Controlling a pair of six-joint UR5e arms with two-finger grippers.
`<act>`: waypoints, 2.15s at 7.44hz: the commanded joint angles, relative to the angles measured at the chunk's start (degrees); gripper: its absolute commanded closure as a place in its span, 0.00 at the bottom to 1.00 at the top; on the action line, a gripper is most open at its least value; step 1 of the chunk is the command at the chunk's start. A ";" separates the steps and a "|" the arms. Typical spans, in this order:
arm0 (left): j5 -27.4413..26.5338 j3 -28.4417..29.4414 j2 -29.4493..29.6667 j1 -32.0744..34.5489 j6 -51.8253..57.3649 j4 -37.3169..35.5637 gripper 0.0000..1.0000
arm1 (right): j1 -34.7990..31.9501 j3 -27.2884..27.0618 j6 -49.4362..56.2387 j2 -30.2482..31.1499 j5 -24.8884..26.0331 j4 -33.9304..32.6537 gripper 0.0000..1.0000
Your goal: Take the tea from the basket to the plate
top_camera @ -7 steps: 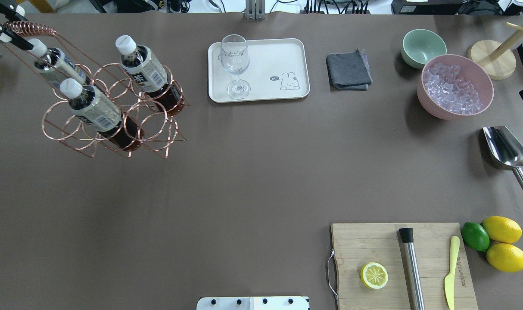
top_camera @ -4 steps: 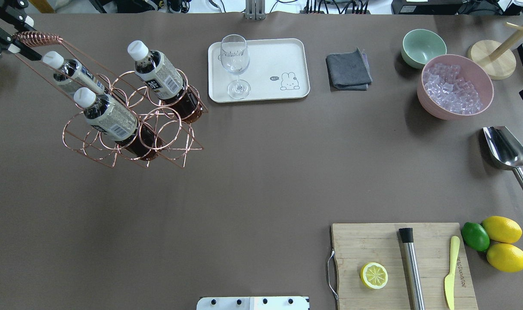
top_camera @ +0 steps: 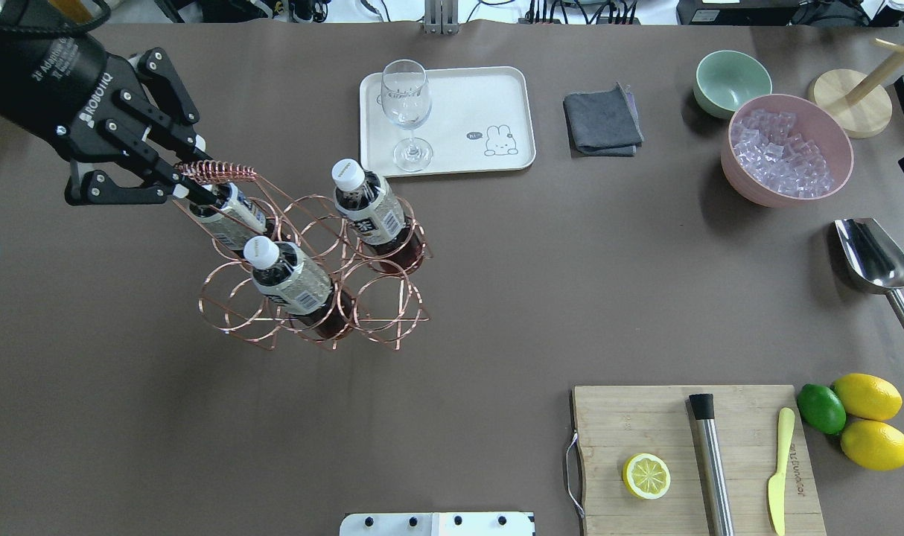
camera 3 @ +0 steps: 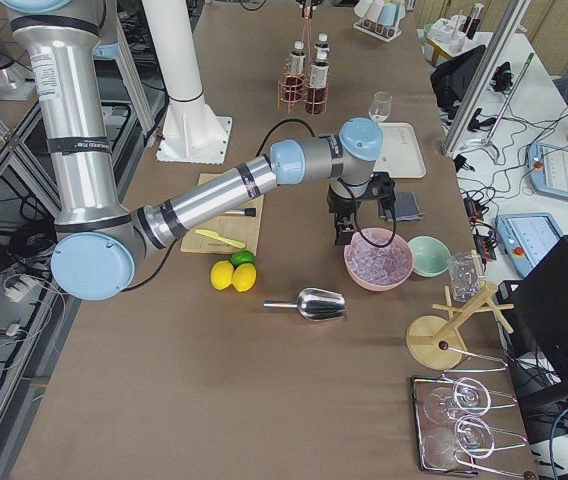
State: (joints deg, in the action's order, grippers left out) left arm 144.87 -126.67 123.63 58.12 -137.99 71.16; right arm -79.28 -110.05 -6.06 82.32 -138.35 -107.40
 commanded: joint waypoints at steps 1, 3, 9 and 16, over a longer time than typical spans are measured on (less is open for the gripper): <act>-2.05 1.86 0.21 -3.36 -7.45 6.33 1.00 | 0.00 -0.43 0.00 0.30 0.09 0.00 0.00; -2.05 3.88 0.47 -3.97 -12.99 12.31 1.00 | 0.00 -0.43 0.00 0.30 0.10 0.00 0.00; -6.09 4.42 3.20 -10.13 -19.76 15.75 1.00 | 0.00 -0.52 0.00 0.30 0.10 0.00 0.00; -8.47 7.58 5.21 -13.03 -22.41 18.84 1.00 | 0.00 -0.43 0.00 0.30 0.10 0.00 0.00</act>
State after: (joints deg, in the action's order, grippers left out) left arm 136.63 -119.50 127.82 45.22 -159.77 89.73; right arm -79.28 -110.55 -6.06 82.62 -138.25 -107.40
